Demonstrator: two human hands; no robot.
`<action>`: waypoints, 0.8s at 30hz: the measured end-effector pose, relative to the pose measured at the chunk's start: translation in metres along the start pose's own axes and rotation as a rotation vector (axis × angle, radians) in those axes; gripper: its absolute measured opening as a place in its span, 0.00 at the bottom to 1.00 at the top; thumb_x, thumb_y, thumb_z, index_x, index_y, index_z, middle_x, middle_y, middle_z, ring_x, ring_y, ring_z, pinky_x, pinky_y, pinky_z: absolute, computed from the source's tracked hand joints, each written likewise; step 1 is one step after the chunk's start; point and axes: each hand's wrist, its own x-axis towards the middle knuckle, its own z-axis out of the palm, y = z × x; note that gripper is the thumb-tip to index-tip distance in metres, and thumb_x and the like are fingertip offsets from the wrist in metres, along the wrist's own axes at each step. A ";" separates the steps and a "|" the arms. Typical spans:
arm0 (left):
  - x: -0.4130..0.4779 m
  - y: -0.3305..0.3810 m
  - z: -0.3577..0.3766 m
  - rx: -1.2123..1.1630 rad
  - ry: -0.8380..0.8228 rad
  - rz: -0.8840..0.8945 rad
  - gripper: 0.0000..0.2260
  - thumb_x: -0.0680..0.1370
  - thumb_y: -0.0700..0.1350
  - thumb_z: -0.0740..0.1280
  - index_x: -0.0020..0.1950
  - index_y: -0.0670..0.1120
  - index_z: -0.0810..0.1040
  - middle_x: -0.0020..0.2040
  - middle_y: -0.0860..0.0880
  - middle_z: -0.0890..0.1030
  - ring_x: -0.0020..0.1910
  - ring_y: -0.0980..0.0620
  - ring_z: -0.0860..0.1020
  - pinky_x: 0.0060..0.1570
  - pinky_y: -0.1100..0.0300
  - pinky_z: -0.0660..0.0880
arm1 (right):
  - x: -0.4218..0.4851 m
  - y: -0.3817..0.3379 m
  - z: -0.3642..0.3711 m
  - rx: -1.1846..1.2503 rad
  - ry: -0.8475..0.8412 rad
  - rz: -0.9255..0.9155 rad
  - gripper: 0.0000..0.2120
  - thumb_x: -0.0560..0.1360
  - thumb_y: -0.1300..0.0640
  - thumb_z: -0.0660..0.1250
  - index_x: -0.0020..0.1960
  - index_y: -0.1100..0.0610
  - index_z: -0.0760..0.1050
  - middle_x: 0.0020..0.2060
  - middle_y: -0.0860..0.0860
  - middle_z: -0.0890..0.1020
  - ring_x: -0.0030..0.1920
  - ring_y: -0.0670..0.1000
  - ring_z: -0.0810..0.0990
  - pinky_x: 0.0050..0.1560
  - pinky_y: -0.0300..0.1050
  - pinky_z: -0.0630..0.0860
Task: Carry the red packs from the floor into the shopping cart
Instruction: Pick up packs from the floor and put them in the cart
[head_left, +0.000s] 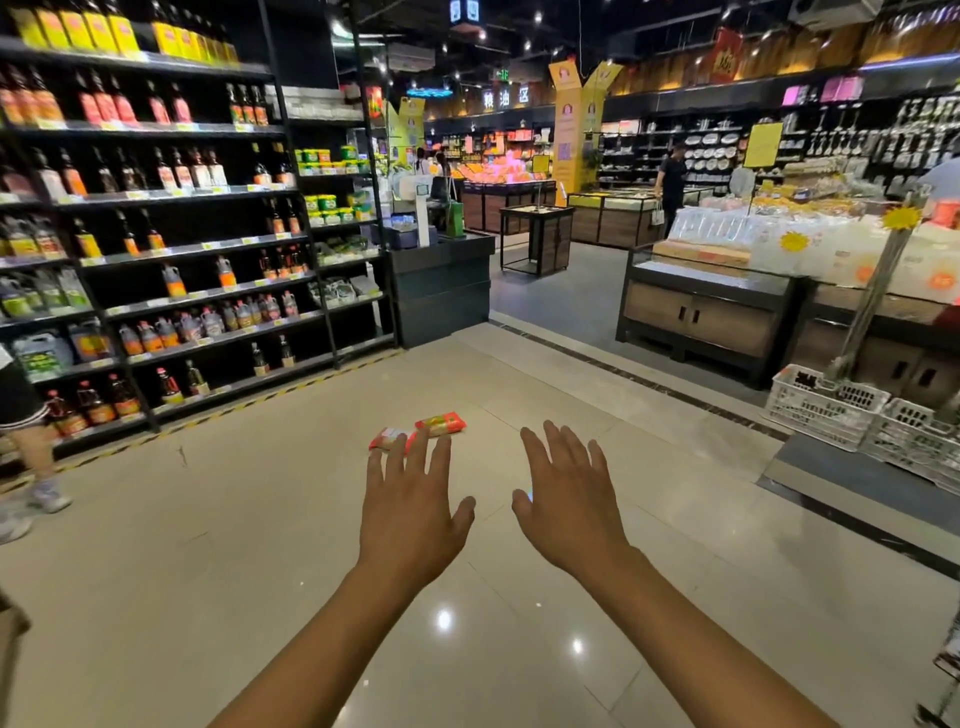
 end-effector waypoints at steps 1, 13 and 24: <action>0.017 0.003 0.003 0.009 0.001 -0.010 0.36 0.81 0.65 0.60 0.84 0.50 0.56 0.84 0.45 0.58 0.83 0.40 0.56 0.80 0.41 0.49 | 0.019 0.006 0.001 0.001 0.001 -0.014 0.33 0.85 0.44 0.57 0.84 0.50 0.47 0.84 0.55 0.48 0.84 0.57 0.46 0.81 0.57 0.41; 0.169 0.007 0.049 0.033 -0.068 -0.171 0.36 0.83 0.66 0.56 0.85 0.53 0.48 0.86 0.47 0.49 0.84 0.43 0.49 0.82 0.42 0.45 | 0.205 0.054 0.037 0.040 -0.041 -0.110 0.34 0.84 0.43 0.58 0.84 0.50 0.48 0.84 0.53 0.53 0.83 0.56 0.51 0.81 0.58 0.46; 0.305 -0.062 0.110 0.004 -0.080 -0.215 0.35 0.83 0.65 0.55 0.85 0.52 0.47 0.86 0.47 0.48 0.84 0.43 0.49 0.82 0.43 0.46 | 0.360 0.027 0.088 -0.024 -0.056 -0.167 0.33 0.84 0.43 0.56 0.84 0.50 0.47 0.84 0.53 0.51 0.83 0.56 0.49 0.81 0.58 0.44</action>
